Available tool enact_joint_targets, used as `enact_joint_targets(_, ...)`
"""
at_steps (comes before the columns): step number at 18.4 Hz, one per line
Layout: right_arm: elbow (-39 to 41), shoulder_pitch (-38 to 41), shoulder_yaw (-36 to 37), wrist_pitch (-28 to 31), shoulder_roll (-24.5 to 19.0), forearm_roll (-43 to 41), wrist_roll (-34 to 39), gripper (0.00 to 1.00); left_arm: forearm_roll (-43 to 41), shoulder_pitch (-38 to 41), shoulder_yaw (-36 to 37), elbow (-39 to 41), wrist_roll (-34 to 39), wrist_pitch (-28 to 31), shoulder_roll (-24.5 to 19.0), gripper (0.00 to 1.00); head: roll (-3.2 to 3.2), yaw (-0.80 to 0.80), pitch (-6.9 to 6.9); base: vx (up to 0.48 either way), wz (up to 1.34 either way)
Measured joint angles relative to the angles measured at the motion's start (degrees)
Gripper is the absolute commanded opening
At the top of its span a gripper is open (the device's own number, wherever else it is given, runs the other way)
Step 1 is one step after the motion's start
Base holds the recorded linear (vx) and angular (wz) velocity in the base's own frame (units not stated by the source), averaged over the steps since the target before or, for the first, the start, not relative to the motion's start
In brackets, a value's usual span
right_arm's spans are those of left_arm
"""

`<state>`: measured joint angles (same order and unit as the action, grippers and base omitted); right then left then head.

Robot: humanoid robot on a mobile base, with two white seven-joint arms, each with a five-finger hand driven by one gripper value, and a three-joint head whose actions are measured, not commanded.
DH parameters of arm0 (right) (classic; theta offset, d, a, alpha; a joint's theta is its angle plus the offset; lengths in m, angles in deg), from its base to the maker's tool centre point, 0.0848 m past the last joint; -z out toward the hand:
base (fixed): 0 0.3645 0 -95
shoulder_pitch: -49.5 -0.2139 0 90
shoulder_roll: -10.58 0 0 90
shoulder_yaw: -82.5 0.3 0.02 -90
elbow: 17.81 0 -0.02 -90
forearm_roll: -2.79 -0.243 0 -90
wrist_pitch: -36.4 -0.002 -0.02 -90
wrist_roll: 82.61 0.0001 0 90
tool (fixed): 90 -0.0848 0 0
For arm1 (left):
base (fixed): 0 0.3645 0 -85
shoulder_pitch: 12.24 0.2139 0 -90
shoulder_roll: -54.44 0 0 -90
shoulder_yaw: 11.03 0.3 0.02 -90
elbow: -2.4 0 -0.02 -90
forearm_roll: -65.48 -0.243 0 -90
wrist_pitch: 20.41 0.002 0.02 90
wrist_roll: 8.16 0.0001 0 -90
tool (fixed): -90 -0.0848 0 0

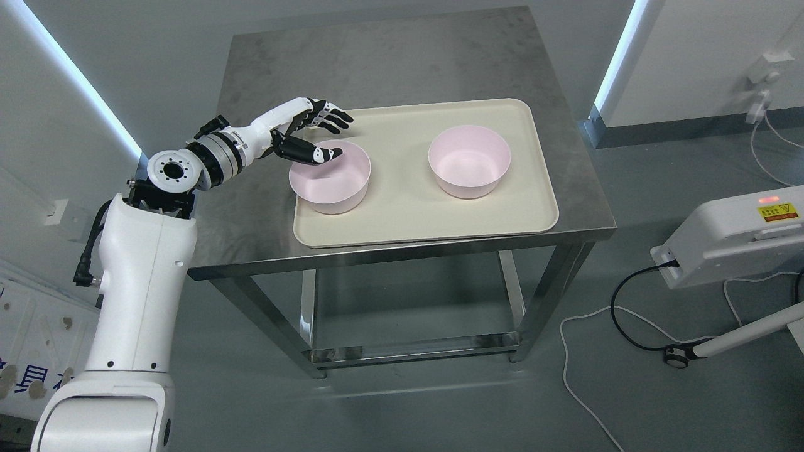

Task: Stack pink IKEA bowls on left shelf middle
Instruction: 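Grasp the rim of the nearer pink bowl with the left hand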

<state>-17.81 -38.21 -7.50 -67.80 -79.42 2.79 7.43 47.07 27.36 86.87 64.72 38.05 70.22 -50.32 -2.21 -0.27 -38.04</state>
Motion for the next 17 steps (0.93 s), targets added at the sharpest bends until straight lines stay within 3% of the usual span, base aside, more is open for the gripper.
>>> enact_joint_targets(12,0.0,0.0,0.0,0.0,0.0,0.0,0.0,1.00,-2.2,-0.3,6.5,0.4,-2.2,-3.6,-5.2,0.46,0.00,0.00,0.00,0.000,0.00)
enact_joint_targets(14,0.0,0.0,0.0,0.0,0.0,0.0,0.0,1.00,-2.4,-0.2,7.3,0.5,-2.3,-3.9,-5.7,0.40,0.00,0.00,0.00,0.000,0.00)
enact_joint_targets(17,0.0,0.0,0.0,0.0,0.0,0.0,0.0,1.00,-2.8,-0.2,8.5,0.5,-2.3,-4.1,-6.2,0.20,0.00,0.00,0.00,0.000,0.00)
